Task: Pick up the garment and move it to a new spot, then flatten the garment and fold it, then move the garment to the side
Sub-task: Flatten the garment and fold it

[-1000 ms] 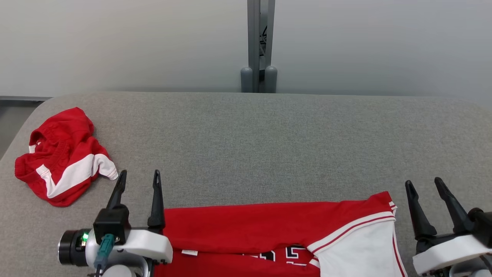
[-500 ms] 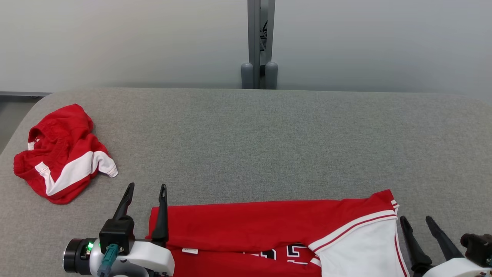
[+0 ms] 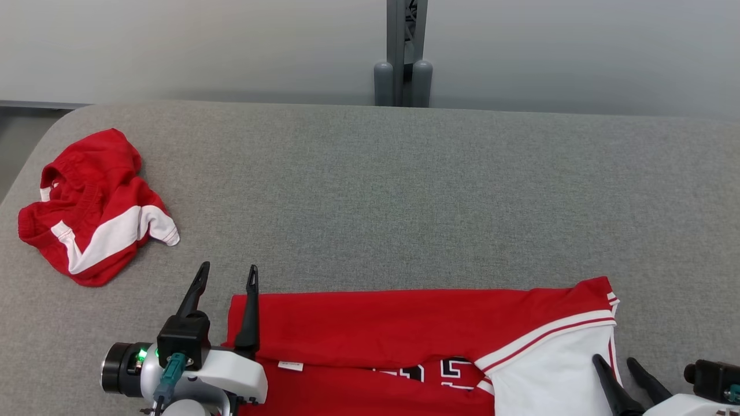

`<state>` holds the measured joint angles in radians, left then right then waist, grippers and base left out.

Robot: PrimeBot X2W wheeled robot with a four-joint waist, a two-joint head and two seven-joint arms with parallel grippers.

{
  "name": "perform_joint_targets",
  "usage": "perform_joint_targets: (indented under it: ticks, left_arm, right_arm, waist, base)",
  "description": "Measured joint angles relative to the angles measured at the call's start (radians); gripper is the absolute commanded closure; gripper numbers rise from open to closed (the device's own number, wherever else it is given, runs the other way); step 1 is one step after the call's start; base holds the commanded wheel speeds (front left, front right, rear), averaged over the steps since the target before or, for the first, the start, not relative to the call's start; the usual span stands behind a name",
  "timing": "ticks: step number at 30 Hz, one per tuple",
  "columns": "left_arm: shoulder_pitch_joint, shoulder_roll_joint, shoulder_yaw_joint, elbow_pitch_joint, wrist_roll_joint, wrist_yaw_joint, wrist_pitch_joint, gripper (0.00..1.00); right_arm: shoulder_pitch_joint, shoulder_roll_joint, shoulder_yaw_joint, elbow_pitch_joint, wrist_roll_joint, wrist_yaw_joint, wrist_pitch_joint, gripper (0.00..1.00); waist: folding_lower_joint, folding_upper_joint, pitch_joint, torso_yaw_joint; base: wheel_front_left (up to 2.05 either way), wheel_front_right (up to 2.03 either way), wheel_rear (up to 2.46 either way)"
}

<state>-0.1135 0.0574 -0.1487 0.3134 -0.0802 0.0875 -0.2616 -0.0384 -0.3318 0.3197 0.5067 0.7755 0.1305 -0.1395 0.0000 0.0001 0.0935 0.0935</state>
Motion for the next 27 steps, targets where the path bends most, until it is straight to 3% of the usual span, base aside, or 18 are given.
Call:
perform_joint_targets:
  ticks: [19, 20, 21, 22, 23, 25, 27]
  left_arm:
    - [-0.013, -0.003, 0.001, 0.013, 0.044, -0.007, 0.000, 0.00]
    - [-0.012, -0.003, 0.001, 0.014, 0.044, -0.007, 0.000, 0.00]
    - [-0.012, -0.003, 0.001, 0.015, 0.044, -0.007, 0.000, 0.00]
    - [-0.012, -0.003, 0.001, 0.016, 0.044, -0.007, 0.000, 0.00]
    - [-0.011, -0.003, 0.001, 0.017, 0.044, -0.007, 0.000, 0.00]
    - [-0.011, -0.004, 0.000, 0.018, 0.043, -0.007, 0.000, 0.00]
    - [-0.011, -0.004, 0.000, 0.019, 0.042, -0.007, 0.000, 0.00]
  right_arm:
    - [-0.064, -0.055, 0.169, 0.022, 0.248, -0.001, 0.047, 0.00]
    - [-0.066, -0.057, 0.177, 0.022, 0.255, -0.001, 0.048, 0.13]
    - [-0.068, -0.059, 0.185, 0.022, 0.260, -0.001, 0.049, 0.38]
    - [-0.071, -0.062, 0.195, 0.023, 0.267, -0.001, 0.050, 0.55]
    - [-0.072, -0.065, 0.205, 0.023, 0.274, -0.001, 0.050, 0.65]
    - [-0.073, -0.070, 0.221, 0.023, 0.279, -0.001, 0.049, 1.00]
    - [-0.075, -0.072, 0.238, 0.024, 0.281, 0.000, 0.035, 1.00]
  waist:
    - [0.0000, 0.0000, 0.002, 0.031]
    - [0.0000, 0.0000, 0.001, 0.031]
    - [0.0000, 0.0000, -0.001, 0.031]
    - [0.0000, 0.0000, -0.003, 0.030]
    - [0.0000, 0.0000, -0.005, 0.029]
    - [0.0000, 0.0000, -0.006, 0.029]
    - [0.0000, 0.0000, -0.007, 0.029]
  base:
    - [0.00, 0.00, 0.00]
    - [0.00, 0.00, 0.00]
    - [0.00, 0.00, 0.00]
    - [0.00, 0.00, 0.00]
    - [0.00, 0.00, 0.00]
    - [0.00, 0.00, 0.00]
    - [0.00, 0.00, 0.00]
